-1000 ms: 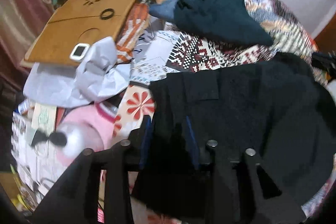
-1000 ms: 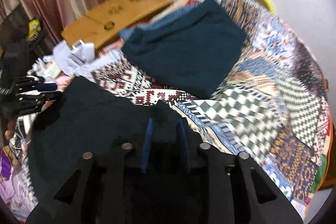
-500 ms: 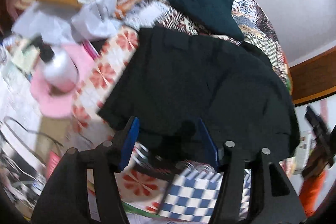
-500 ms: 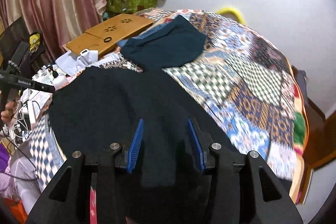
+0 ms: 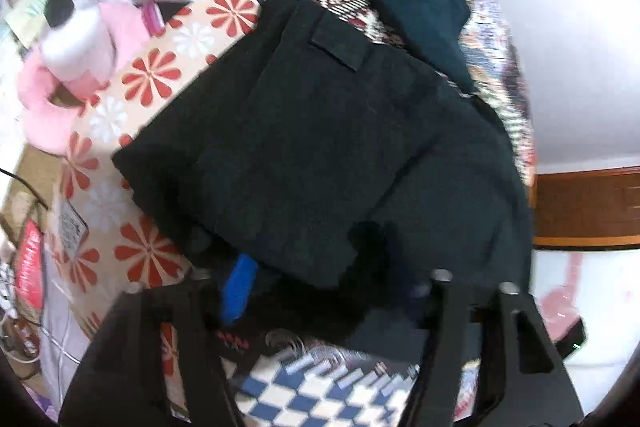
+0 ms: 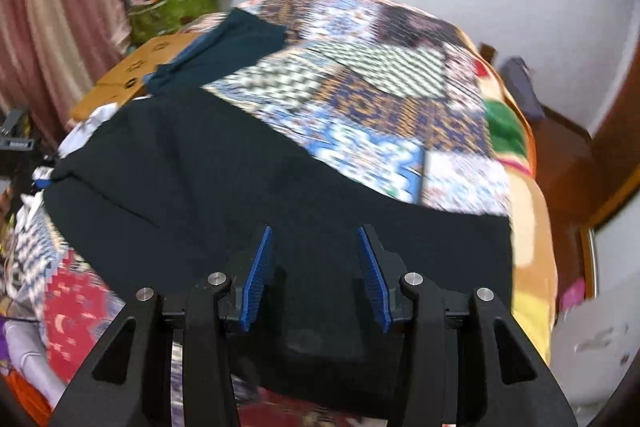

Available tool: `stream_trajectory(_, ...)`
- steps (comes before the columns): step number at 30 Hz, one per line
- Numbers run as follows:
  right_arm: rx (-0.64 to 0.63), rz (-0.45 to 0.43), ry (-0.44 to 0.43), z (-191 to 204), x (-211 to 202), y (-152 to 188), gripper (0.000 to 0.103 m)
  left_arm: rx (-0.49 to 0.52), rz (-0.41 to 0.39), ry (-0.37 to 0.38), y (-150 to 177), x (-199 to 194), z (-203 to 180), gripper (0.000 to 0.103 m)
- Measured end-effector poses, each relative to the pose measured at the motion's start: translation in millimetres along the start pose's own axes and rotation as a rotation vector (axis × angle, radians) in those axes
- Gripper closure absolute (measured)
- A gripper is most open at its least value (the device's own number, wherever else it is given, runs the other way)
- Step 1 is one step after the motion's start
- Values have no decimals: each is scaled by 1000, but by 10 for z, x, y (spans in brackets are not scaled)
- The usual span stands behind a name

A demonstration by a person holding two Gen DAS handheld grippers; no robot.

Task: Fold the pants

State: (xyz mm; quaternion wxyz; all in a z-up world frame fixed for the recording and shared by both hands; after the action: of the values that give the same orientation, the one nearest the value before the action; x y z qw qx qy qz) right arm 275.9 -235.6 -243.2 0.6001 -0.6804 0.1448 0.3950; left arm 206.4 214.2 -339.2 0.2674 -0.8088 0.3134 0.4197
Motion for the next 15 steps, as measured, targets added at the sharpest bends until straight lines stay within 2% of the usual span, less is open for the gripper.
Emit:
stream_trajectory(1,18,5,2,-47,1,39,63,13,-16,-27,-3,9,-11,60)
stream_trajectory(2,40,15,1,-109,14,83,63,29,-36,-56,-11,10,-36,75)
stream_trajectory(3,57,28,-1,-154,28,130,63,46,-48,-76,-17,6,-74,79)
stream_trajectory(4,74,47,-5,-205,51,198,63,69,-69,-116,-32,-21,-110,90)
stream_trajectory(7,95,100,-9,-277,135,352,63,135,-127,-167,-94,-192,-196,92)
stream_trajectory(9,108,136,-10,-312,188,467,63,166,-167,-159,-129,-397,-259,92)
stream_trajectory(11,111,137,-19,-336,204,535,63,200,-214,-147,-195,-669,-349,92)
stream_trajectory(15,95,138,-7,-331,191,564,63,244,-260,-148,-293,-1011,-374,92)
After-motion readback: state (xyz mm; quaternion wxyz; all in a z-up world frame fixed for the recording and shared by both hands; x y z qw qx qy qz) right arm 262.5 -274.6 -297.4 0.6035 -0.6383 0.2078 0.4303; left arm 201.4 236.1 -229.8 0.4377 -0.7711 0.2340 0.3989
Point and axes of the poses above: each gripper's, at about its wrist camera, not at the fingertips, and x roughly the way its jaws point, z to its left, y to its underside, the point moved 8 cm from there along x, roughly the way its jaws point, and after that the axes turned 6 degrees about -z, right-handed, at the moved point
